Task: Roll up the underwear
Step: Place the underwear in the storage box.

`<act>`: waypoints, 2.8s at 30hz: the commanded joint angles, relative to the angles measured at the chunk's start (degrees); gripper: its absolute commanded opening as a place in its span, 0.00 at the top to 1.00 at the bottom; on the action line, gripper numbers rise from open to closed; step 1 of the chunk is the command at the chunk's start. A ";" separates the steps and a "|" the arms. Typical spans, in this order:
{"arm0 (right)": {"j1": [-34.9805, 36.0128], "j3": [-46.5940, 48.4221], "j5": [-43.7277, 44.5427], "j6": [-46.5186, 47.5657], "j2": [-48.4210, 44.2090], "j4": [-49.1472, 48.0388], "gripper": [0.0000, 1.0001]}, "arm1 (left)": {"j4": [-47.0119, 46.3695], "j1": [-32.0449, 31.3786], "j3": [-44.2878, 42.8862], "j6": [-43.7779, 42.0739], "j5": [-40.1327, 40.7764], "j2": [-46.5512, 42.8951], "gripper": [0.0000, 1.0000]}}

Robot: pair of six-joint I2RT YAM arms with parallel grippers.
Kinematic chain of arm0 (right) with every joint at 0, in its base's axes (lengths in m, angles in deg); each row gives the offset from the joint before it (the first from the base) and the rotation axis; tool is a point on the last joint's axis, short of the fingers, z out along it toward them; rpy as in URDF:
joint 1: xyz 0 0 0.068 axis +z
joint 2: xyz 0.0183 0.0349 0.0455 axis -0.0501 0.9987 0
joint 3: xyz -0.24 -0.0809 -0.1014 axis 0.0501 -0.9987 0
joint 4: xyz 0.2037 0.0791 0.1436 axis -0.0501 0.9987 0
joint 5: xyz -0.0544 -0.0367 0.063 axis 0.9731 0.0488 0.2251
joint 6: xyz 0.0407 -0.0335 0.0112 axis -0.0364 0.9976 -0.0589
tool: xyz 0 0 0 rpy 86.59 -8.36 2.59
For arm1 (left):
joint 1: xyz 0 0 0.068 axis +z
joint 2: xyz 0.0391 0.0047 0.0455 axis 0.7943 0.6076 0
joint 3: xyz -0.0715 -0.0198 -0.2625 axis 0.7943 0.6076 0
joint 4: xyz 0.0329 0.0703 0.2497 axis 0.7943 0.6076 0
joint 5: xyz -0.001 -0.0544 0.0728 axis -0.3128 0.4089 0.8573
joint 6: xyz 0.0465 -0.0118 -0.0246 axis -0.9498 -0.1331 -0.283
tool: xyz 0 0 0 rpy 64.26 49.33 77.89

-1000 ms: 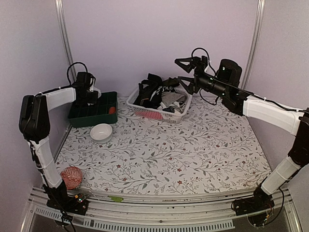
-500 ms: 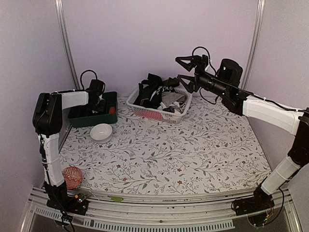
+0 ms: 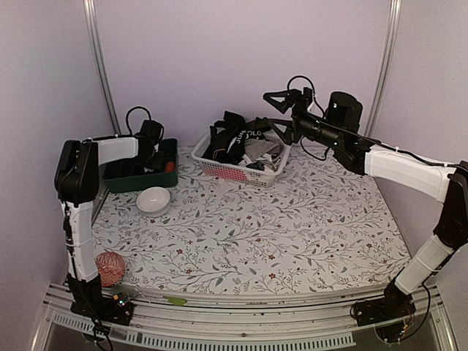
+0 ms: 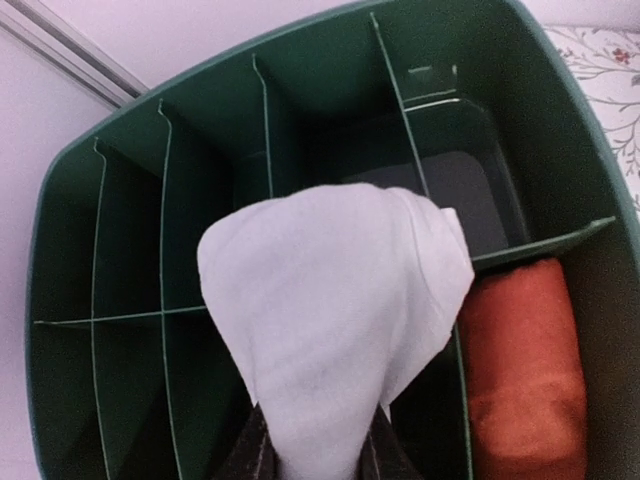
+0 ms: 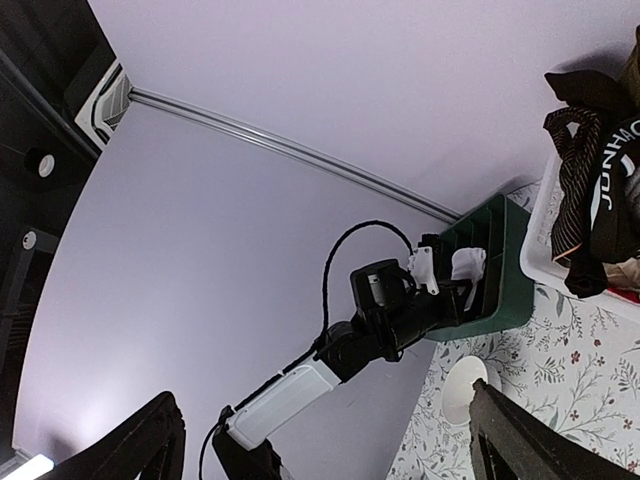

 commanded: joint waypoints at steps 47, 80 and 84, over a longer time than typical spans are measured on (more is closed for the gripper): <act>-1.01 -0.04 0.20 2.83 -1.09 5.41 0.01 | 15.08 -4.68 -6.54 0.72 -1.34 2.29 1.00; -1.66 2.40 -1.21 1.93 1.79 5.74 0.01 | 13.91 2.44 -6.89 12.91 -3.07 6.17 1.00; -1.89 2.62 -1.38 1.94 1.88 5.96 0.01 | 15.05 2.40 -9.20 10.99 -6.60 8.72 1.00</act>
